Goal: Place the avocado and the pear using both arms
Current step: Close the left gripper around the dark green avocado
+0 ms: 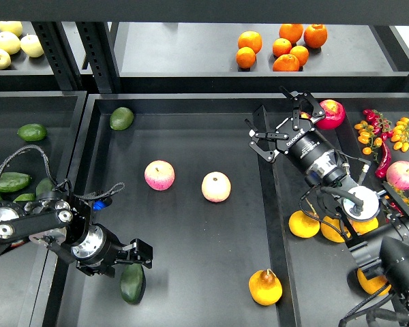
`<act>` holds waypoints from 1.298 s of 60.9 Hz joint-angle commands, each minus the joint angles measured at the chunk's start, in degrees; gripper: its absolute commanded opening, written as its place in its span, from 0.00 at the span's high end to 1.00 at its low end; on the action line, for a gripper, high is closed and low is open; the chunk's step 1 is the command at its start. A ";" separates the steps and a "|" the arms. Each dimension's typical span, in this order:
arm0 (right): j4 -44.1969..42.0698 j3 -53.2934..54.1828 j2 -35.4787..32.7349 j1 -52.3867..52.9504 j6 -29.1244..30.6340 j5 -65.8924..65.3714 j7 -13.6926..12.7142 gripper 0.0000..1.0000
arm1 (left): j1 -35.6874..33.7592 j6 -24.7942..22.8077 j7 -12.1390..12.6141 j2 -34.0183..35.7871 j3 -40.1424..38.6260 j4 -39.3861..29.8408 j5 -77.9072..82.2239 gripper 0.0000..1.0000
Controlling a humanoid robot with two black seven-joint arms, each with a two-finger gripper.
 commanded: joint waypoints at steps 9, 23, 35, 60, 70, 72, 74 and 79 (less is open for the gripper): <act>0.01 0.00 0.00 -0.08 0.00 0.00 0.00 0.00 | 0.67 -0.01 0.00 -2.41 -0.18 2.14 0.76 0.01; 0.10 0.00 0.00 -0.08 0.00 0.00 0.00 0.00 | 0.67 -0.01 0.00 -3.20 -0.18 2.84 0.76 0.01; 0.10 0.00 0.00 -0.17 0.00 0.00 0.00 0.00 | 1.98 -0.01 0.00 -3.20 -0.18 2.93 1.20 0.01; 0.10 0.00 0.00 -0.26 0.00 0.00 0.00 0.00 | 3.30 -0.01 0.00 -4.34 -0.35 3.81 2.96 0.01; 0.19 0.00 0.00 -0.26 0.00 0.00 0.00 0.00 | 3.39 -0.01 0.00 -4.96 -0.44 4.60 3.05 0.01; 0.19 0.00 0.00 -0.26 0.00 0.00 0.00 0.00 | 3.39 -0.01 0.00 -5.14 -0.44 4.60 3.05 0.01; 0.19 0.00 0.00 -0.26 0.00 0.00 0.00 0.00 | 3.39 -0.01 0.00 -5.14 -0.35 4.69 3.13 0.01; 0.19 0.00 0.00 -0.26 0.44 0.00 0.00 0.00 | 3.65 -0.01 0.00 -5.22 -0.44 5.21 3.48 0.01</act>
